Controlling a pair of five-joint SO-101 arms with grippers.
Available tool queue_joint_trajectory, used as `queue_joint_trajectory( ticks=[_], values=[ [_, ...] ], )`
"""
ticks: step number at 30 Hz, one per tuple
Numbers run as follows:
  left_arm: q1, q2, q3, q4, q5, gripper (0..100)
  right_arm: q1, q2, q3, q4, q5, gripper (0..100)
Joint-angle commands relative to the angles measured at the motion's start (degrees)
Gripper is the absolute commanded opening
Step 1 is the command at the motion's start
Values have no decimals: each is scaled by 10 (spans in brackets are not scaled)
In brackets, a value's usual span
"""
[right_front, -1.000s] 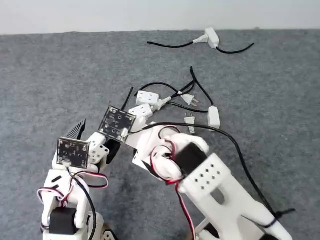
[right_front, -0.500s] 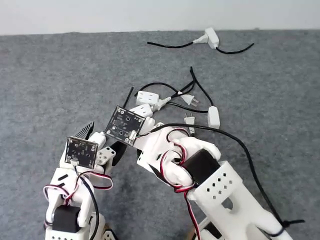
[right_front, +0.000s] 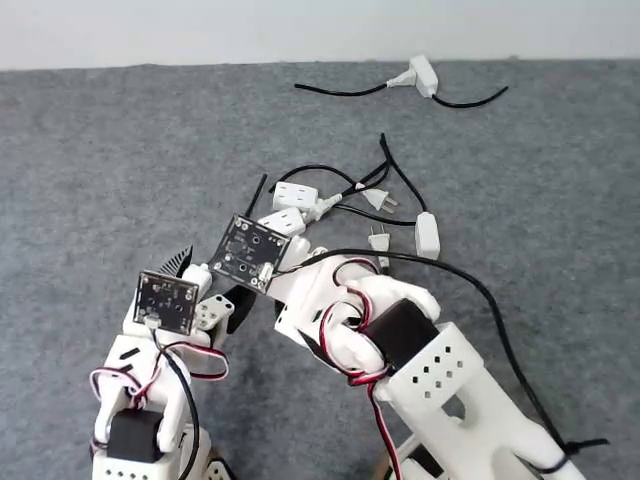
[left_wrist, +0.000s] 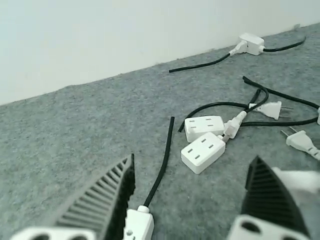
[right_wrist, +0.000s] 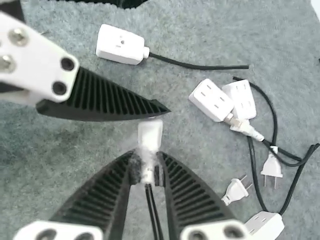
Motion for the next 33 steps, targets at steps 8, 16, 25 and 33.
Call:
queue_joint_trajectory(
  ticks=[8,16,25,33],
  values=[
    [-167,0,-11,-84,55,348,-3,59,-97,0,-105,8],
    [-324,0,-109,-47,78,348,-22,400,-429,124,-138,8],
    [-411,0,-188,4,76,348,-73,764,-881,291,-136,8],
    [-456,-1,-198,29,78,348,-73,954,-1122,356,-135,8]
  ],
)
